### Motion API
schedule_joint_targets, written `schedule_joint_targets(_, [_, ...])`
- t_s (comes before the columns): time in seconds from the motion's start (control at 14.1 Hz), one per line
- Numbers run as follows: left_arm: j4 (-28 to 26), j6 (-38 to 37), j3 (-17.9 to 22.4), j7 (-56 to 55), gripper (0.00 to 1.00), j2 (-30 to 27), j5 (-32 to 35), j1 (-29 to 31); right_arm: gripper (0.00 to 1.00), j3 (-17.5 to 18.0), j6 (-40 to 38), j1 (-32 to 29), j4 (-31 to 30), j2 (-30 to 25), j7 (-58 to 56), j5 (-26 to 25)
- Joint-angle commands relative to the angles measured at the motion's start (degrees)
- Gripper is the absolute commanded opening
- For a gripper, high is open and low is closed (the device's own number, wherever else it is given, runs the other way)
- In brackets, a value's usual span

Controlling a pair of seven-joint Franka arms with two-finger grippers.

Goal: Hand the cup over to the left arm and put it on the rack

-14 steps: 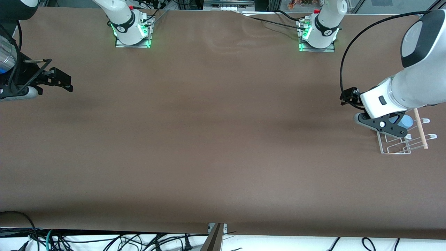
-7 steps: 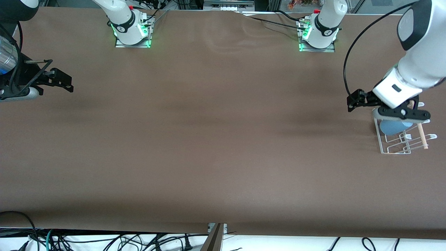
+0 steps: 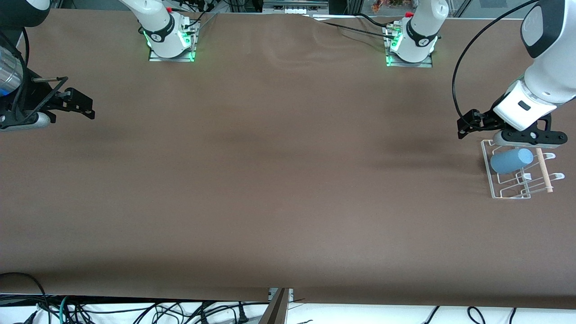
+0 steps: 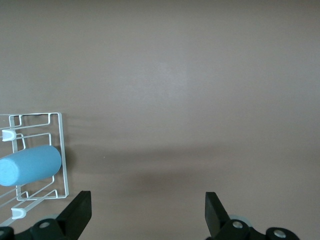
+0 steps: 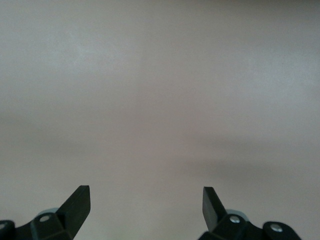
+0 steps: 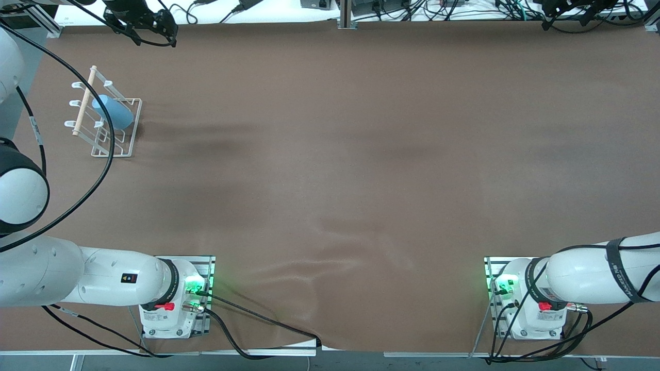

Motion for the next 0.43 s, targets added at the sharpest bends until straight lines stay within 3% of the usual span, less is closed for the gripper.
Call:
schedule_joint_targets(0.0, [-0.27, 0.49, -4.27, -0.34, 1.0, -0.49, -1.22, 3.56, 0.99, 0.15, -0.43, 0.23, 1.15, 0.47, -0.03, -0.69])
schedule_joint_targets(0.21, [-0.27, 0.49, -4.01, -0.34, 1.0, -0.58, -0.87, 2.93, 0.99, 0.15, -0.52, 0.23, 1.15, 0.47, -0.03, -0.69])
schedule_joint_targets(0.36, [-0.27, 0.49, -1.12, 0.01, 1.0, -0.66, -0.96, 0.75, 0.99, 0.15, -0.52, 0.23, 1.15, 0.47, -0.03, -0.69])
